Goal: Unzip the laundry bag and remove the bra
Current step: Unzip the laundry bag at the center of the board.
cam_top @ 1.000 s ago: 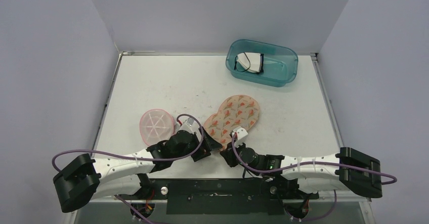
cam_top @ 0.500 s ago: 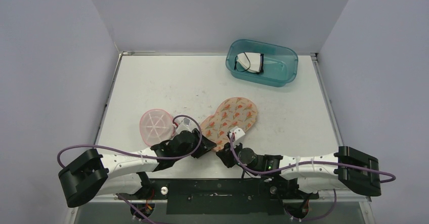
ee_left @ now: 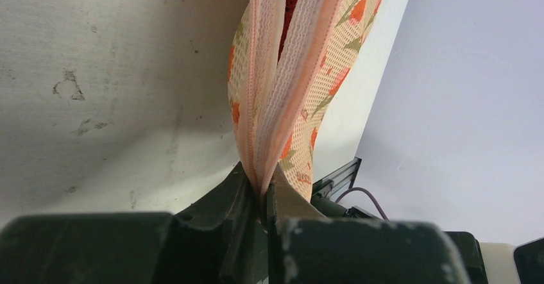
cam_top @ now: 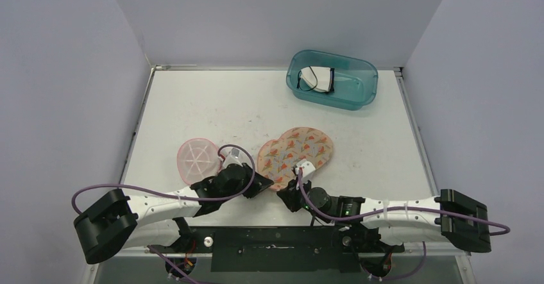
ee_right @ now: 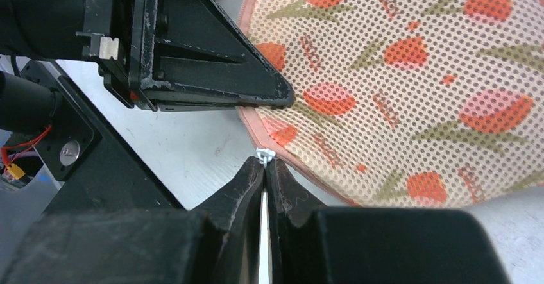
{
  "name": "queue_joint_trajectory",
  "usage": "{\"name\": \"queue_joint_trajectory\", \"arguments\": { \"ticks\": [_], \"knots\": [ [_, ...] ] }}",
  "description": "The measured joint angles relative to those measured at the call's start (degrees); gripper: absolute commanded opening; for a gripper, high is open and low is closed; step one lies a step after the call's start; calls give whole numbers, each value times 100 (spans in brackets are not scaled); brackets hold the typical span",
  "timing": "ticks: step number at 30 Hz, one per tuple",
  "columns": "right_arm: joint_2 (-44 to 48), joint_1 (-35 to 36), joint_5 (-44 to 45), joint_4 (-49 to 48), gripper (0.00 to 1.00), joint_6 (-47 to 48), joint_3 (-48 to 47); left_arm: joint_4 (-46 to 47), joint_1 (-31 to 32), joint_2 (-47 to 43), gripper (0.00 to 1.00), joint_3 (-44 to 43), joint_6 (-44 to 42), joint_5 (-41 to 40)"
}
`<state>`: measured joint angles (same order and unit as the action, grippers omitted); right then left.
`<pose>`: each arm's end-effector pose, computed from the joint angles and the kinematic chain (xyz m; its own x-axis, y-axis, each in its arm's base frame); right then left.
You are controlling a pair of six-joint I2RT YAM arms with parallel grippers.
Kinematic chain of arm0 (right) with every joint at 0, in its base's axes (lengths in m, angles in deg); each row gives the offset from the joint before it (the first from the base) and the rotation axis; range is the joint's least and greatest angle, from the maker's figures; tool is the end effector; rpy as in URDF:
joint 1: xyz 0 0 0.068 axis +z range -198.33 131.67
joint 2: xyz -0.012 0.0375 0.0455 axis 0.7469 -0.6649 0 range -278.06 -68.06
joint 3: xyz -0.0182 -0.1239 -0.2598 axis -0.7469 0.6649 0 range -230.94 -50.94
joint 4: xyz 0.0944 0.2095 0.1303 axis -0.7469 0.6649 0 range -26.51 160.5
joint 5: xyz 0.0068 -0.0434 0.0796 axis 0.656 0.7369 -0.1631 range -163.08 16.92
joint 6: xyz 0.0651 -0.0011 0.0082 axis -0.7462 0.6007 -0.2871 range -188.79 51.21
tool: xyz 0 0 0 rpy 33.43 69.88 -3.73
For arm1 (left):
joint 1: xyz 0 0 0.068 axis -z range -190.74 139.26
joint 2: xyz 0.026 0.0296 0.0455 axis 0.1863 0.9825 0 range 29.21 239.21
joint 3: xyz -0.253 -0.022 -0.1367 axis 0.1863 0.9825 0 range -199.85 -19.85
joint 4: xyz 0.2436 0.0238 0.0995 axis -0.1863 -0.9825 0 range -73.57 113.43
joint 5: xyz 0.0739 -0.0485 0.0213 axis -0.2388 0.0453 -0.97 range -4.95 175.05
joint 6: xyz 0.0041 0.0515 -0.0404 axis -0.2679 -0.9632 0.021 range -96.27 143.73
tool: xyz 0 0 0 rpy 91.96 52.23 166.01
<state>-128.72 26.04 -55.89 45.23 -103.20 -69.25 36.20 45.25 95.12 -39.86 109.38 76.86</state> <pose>0.0737 0.2067 0.1846 -0.5696 -0.0319 -0.8213 -0.6367 0.6490 0.4164 0.1326 -0.1832 0.1645 -0.7748 -0.6162 -0.1412 -0.2476 0.5013 -0.8291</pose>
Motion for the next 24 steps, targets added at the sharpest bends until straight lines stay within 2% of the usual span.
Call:
{"name": "queue_joint_trajectory", "arguments": {
  "ticks": [11, 18, 19, 23, 24],
  "knots": [
    [839, 0, 369, 758, 5, -164, 234, 11, -339, -136, 0, 31, 28, 208],
    [984, 2, 492, 957, 5, -245, 247, -9, -452, -146, 0, 39, 17, 341],
    [984, 2, 496, 970, 5, -247, 247, -11, -461, -146, 2, 42, 13, 356],
    [979, 4, 498, 979, 5, -245, 247, -2, -479, -149, 41, 61, -44, 393],
    [979, 4, 505, 984, 5, -243, 247, -9, -494, -153, 48, 79, -85, 380]
  ]
}}
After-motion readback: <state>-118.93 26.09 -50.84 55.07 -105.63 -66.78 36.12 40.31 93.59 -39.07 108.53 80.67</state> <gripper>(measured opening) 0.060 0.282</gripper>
